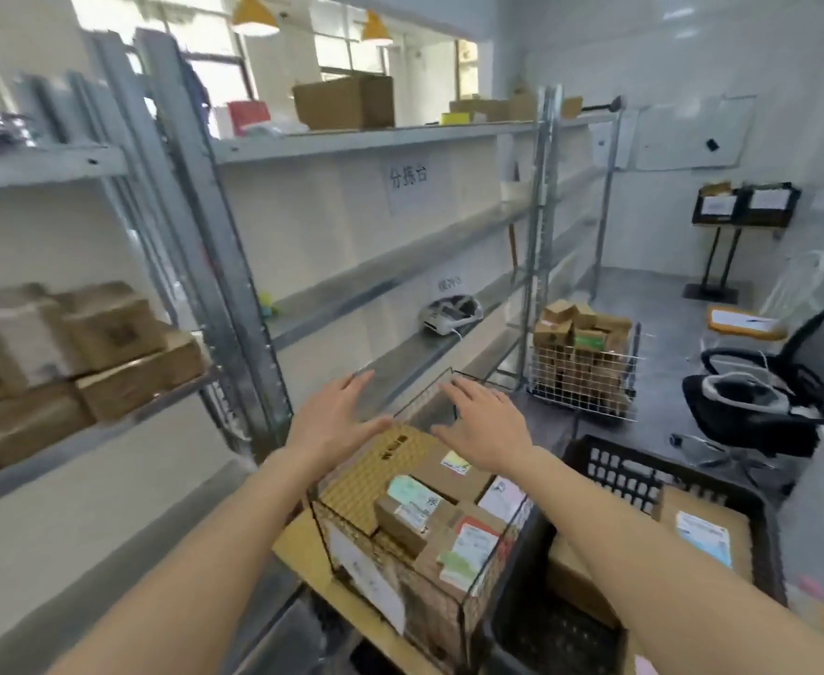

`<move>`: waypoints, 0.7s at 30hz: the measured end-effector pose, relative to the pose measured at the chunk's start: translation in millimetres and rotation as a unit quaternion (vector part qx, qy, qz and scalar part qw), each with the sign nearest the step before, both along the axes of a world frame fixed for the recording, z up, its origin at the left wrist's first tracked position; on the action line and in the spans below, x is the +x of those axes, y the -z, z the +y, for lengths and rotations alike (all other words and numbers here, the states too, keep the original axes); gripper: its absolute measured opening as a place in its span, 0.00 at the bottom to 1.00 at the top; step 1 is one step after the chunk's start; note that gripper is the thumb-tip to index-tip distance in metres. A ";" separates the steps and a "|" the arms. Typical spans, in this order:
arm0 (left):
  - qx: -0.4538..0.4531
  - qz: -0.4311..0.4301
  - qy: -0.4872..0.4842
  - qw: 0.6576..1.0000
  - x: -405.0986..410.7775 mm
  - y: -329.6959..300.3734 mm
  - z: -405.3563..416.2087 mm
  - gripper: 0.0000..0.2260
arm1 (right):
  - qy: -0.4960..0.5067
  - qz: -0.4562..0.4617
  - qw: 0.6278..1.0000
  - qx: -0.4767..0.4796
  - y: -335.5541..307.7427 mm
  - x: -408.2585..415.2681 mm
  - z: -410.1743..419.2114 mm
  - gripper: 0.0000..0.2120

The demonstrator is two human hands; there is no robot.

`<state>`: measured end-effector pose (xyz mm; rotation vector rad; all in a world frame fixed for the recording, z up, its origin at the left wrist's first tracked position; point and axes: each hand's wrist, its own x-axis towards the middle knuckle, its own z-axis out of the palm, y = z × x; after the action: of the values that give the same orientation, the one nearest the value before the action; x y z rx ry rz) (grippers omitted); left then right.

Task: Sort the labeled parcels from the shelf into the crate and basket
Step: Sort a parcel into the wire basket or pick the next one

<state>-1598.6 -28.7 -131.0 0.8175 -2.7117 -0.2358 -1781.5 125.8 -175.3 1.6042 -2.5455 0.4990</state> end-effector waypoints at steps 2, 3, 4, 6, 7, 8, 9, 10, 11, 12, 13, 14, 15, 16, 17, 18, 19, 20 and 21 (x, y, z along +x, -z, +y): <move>-0.014 0.014 -0.047 0.999 77.4 -21.5 -11.7 0.36 | -0.051 0.017 0.998 -0.021 -25.4 63.6 -28.1 0.33; -0.014 0.021 -0.069 0.997 118.0 -31.6 -14.6 0.36 | -0.076 0.025 0.996 -0.030 -36.1 98.4 -39.6 0.32; -0.020 0.027 -0.092 0.995 159.9 -40.1 -16.4 0.36 | -0.101 0.033 0.994 -0.038 -45.9 135.0 -49.8 0.32; -0.051 0.028 -0.147 0.987 247.0 -57.2 -13.6 0.37 | -0.145 0.038 0.987 -0.055 -64.9 211.9 -64.8 0.32; -0.065 0.025 -0.176 0.982 290.4 -65.4 -9.5 0.38 | -0.166 0.033 0.984 -0.060 -73.5 249.8 -70.1 0.33; -0.073 0.025 -0.202 0.976 333.5 -72.3 -3.6 0.38 | -0.191 0.029 0.979 -0.061 -82.4 287.8 -73.7 0.34; -0.078 0.027 -0.226 0.971 375.9 -78.3 3.7 0.38 | -0.219 0.028 0.974 -0.054 -90.0 325.1 -77.7 0.35; -0.084 0.030 -0.250 0.964 418.0 -83.0 11.3 0.37 | -0.245 0.027 0.968 -0.043 -97.4 362.7 -80.7 0.37; -0.089 0.033 -0.275 0.957 458.7 -87.5 18.8 0.37 | -0.265 0.023 0.963 -0.029 -104.1 399.5 -83.8 0.39; -0.093 0.032 -0.300 0.949 497.8 -92.0 27.1 0.38 | -0.284 0.017 0.959 -0.015 -110.5 435.8 -85.9 0.40; -0.092 0.033 -0.323 0.941 534.1 -95.8 35.2 0.38 | -0.303 0.012 0.953 -0.003 -115.6 470.6 -86.9 0.41; -0.089 0.037 -0.344 0.934 567.9 -98.3 43.2 0.38 | -0.323 0.012 0.946 0.004 -119.8 504.0 -86.9 0.41; -0.089 0.044 -0.367 0.925 599.0 -100.9 52.1 0.39 | -0.343 0.015 0.939 0.005 -123.4 535.5 -86.4 0.41; -0.091 0.054 -0.389 0.915 627.7 -103.1 60.9 0.40 | -0.361 0.019 0.932 0.002 -126.8 564.6 -85.6 0.40; -0.093 0.065 -0.409 0.905 654.5 -104.4 69.3 0.40 | -0.375 0.019 0.927 -0.003 -130.1 592.0 -84.6 0.39; -0.094 0.077 -0.425 0.897 679.7 -104.6 76.9 0.40 | -0.385 0.016 0.923 -0.006 -133.6 617.7 -82.9 0.38; -0.091 0.086 -0.438 0.890 703.7 -104.1 83.8 0.40 | -0.395 0.015 0.918 -0.006 -135.8 642.2 -81.9 0.38; -0.088 0.094 -0.449 0.884 726.4 -103.2 90.7 0.39 | -0.407 0.018 0.913 -0.005 -137.0 666.3 -80.9 0.37; -0.086 0.100 -0.461 0.878 748.2 -101.9 96.8 0.39 | -0.419 0.023 0.908 -0.005 -137.3 689.5 -81.1 0.37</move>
<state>-850.4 68.1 -29.1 1.7722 -1.8402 0.1321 -1091.9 44.7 -38.0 2.6161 -1.6844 0.5041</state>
